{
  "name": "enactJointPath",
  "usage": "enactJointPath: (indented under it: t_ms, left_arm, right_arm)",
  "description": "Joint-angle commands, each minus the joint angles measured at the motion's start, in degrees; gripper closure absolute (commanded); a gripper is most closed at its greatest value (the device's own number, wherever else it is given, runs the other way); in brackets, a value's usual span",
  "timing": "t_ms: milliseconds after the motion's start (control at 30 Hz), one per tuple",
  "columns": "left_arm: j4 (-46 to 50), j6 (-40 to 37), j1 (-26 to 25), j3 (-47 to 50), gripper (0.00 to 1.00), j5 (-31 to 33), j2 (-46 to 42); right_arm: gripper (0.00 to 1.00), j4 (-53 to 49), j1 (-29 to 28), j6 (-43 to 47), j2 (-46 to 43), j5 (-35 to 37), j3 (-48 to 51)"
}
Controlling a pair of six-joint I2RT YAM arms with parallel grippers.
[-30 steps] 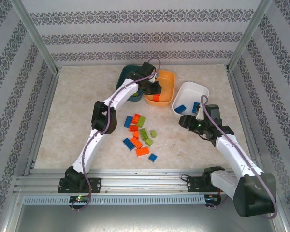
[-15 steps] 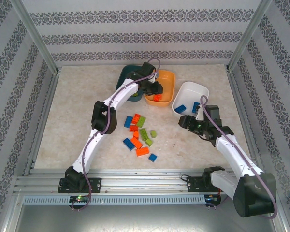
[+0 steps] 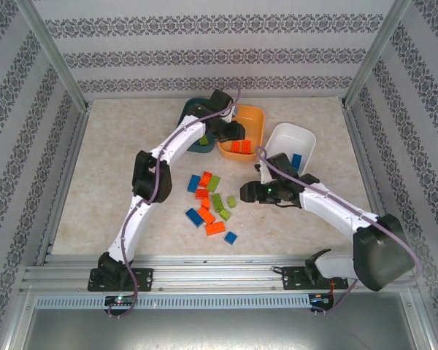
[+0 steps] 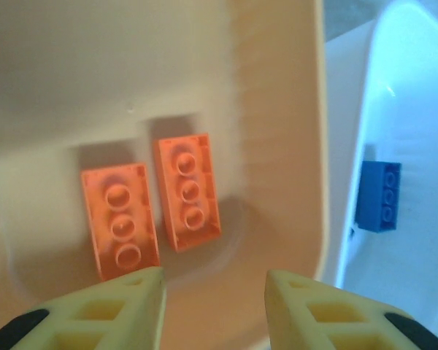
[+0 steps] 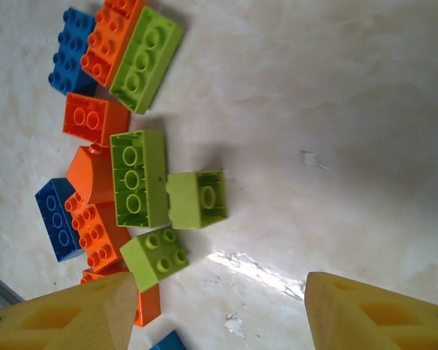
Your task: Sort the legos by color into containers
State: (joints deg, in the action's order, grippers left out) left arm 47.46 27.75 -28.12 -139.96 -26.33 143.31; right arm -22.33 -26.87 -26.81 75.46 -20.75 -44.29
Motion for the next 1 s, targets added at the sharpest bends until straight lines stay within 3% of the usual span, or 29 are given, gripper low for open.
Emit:
enactJointPath:
  t_ms: [0,233,433,700,967]
  left_arm:
    - [0.9,-3.5,-0.1,6.7,0.58,3.0,-11.4]
    - [-5.7,-4.2,3.0,29.6,0.55,6.5,-28.9]
    - [-8.3,-4.6,6.2,43.1,0.53,6.5,-37.7]
    - [-10.5,-4.4,9.7,51.2,0.52,6.9,-40.8]
    - [-12.3,-2.7,12.4,52.2,0.49,6.3,-37.3]
  right_arm:
    - [0.38,-2.3,-3.7,2.1,4.7,3.4,-4.9]
    - [0.38,-4.0,-7.6,3.4,13.3,4.5,-11.2]
    - [0.38,-5.5,-9.2,4.6,18.4,7.1,-14.5]
    - [0.4,-6.5,-10.4,5.4,23.3,8.1,-16.9]
    - [0.49,-6.7,-10.7,5.7,26.6,9.2,-17.3]
